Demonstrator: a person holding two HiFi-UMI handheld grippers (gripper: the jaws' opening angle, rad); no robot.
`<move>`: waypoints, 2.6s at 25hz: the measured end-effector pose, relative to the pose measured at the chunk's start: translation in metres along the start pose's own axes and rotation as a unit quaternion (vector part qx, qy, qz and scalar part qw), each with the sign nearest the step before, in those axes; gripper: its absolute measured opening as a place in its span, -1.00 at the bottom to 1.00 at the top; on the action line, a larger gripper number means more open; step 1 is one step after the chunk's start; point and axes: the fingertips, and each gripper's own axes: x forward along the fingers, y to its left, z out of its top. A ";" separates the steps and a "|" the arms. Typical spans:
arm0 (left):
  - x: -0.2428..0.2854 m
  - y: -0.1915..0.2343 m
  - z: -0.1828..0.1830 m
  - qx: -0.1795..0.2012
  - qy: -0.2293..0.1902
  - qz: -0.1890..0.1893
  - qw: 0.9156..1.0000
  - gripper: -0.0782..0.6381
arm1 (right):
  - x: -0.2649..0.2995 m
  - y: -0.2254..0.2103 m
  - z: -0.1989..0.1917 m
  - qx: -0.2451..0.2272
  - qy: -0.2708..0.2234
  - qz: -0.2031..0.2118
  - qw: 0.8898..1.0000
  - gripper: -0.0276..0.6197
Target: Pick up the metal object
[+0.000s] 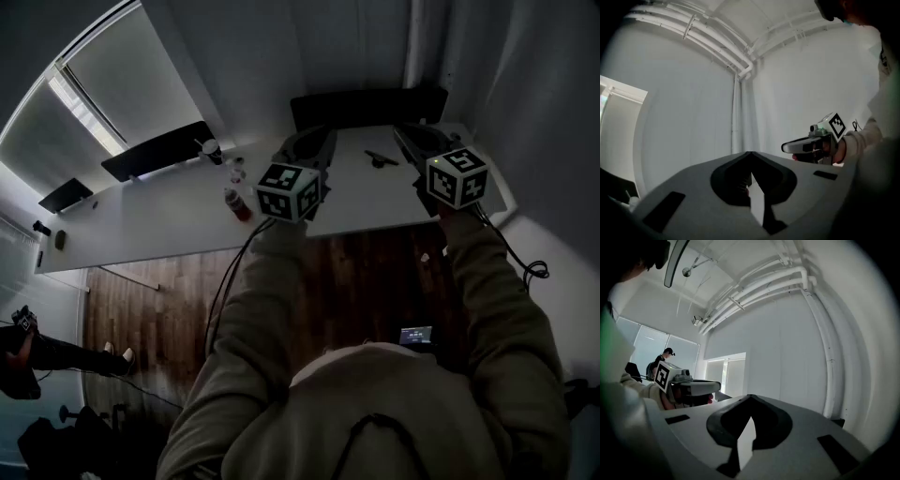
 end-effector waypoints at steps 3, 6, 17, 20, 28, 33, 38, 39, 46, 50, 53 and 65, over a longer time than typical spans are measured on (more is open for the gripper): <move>0.001 0.003 -0.004 -0.009 -0.001 0.007 1.000 -0.77 | 0.001 0.001 0.000 -0.006 0.001 0.000 1.000 -0.86; 0.002 0.007 -0.010 0.004 0.013 0.028 1.000 -0.77 | 0.002 -0.001 0.000 -0.008 0.001 -0.002 1.000 -0.86; 0.012 -0.002 -0.001 -0.003 -0.004 0.003 1.000 -0.77 | -0.002 -0.026 -0.009 0.020 -0.004 -0.021 1.000 -0.86; 0.024 -0.009 0.000 -0.005 -0.003 -0.005 1.000 -0.77 | -0.004 -0.031 -0.015 0.018 0.006 -0.011 1.000 -0.86; 0.040 -0.005 -0.001 0.008 0.001 0.027 1.000 -0.77 | -0.003 -0.063 -0.018 0.037 -0.001 0.008 0.999 -0.86; 0.044 -0.003 0.003 0.020 -0.001 0.049 0.999 -0.77 | 0.000 -0.069 -0.016 0.028 -0.010 0.026 0.999 -0.86; 0.047 -0.015 -0.006 0.033 0.013 0.047 0.998 -0.77 | -0.005 -0.073 -0.024 0.035 -0.011 0.034 0.999 -0.86; 0.047 -0.014 -0.005 0.038 0.014 0.051 0.998 -0.77 | -0.006 -0.076 -0.025 0.043 -0.012 0.035 0.998 -0.86; 0.064 -0.012 -0.006 0.023 0.005 0.061 0.998 -0.77 | -0.027 -0.104 -0.034 0.045 -0.011 0.026 0.999 -0.86; 0.072 -0.013 -0.001 0.025 -0.002 0.053 0.998 -0.77 | -0.027 -0.116 -0.032 0.043 -0.010 0.018 0.999 -0.86; 0.079 -0.019 -0.008 0.039 0.004 0.036 0.999 -0.77 | -0.027 -0.120 -0.037 0.040 -0.008 0.015 0.999 -0.86; 0.120 0.055 -0.027 0.049 -0.015 0.045 0.998 -0.78 | 0.038 -0.161 -0.047 0.022 -0.005 0.004 1.000 -0.86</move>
